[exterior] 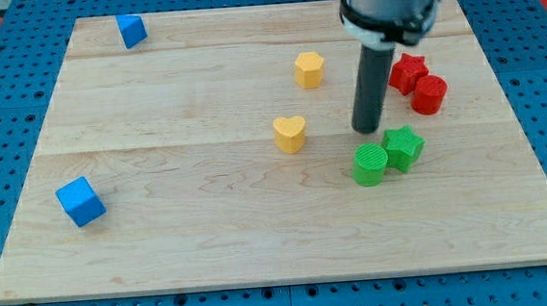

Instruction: Move red circle to the top left of the board

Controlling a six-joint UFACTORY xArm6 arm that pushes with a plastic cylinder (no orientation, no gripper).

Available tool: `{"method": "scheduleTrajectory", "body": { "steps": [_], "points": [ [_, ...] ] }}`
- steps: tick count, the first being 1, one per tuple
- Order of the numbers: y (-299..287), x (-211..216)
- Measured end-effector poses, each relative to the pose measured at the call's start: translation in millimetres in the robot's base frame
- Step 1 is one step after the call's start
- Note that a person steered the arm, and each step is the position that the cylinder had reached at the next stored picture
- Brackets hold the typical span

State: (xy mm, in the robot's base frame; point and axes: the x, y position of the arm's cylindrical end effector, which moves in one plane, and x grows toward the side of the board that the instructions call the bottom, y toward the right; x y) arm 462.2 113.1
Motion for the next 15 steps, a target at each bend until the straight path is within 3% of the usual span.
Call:
{"method": "scheduleTrajectory", "body": {
  "steps": [1,2,3,4,6,8,10,13,14,15],
  "points": [
    [92.8,8.4],
    [122.8,-11.3],
    [122.5,-49.2],
    [106.4,-50.8],
    [20.0,-74.7],
    [-51.0,-63.2],
    [-40.4,-105.4],
    [47.0,-201.6],
    [19.8,-212.0],
    [1.5,-168.7]
  ]
}}
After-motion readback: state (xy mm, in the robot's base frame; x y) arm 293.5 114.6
